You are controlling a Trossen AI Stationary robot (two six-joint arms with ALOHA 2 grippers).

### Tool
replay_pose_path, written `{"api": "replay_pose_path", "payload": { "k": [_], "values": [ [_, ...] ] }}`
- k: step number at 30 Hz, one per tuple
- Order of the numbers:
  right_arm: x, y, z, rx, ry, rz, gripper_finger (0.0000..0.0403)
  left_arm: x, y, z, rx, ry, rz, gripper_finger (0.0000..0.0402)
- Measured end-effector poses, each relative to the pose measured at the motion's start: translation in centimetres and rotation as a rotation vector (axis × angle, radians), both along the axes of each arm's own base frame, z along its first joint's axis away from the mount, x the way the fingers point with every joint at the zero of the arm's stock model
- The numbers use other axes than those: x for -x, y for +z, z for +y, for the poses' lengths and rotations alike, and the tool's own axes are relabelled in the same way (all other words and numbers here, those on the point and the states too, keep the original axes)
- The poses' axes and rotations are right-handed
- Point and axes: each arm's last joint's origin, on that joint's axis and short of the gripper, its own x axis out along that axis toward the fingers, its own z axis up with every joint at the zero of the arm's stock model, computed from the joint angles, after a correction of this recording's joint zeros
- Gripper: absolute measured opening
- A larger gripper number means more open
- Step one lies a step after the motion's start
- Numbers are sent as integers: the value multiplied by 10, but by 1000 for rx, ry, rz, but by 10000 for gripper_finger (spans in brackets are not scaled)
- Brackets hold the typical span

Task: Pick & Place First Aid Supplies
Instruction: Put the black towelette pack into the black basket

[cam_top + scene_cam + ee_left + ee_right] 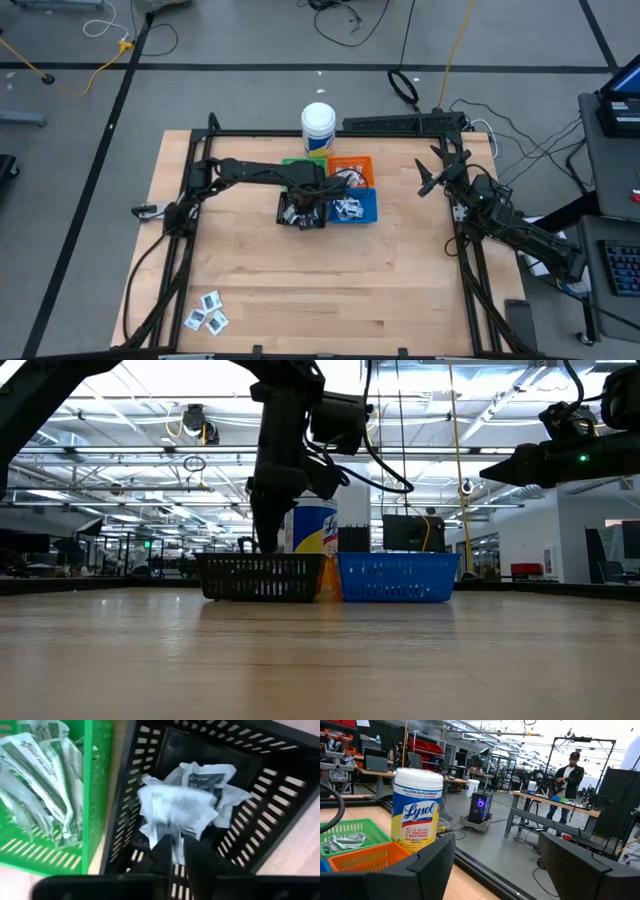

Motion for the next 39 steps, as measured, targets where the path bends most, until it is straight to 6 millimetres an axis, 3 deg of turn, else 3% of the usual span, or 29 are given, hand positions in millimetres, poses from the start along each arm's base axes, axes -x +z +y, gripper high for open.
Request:
{"api": "replay_pose_path", "payload": {
  "k": [6,13,18,25,32,39],
  "values": [
    [0,0,0,0,0,0,279,1,2,2,39,63,-13,140],
    [0,0,0,0,0,0,279,7,15,13,61,376,-59,227],
    [0,0,0,0,0,0,279,11,27,14,110,597,-82,252],
    [0,0,0,0,0,0,279,11,26,8,145,830,-41,255],
    [0,0,0,0,0,0,279,18,31,-37,100,809,-59,244],
    [0,0,0,1,0,-1,279,49,21,-97,112,857,-28,245]
  ]
}}
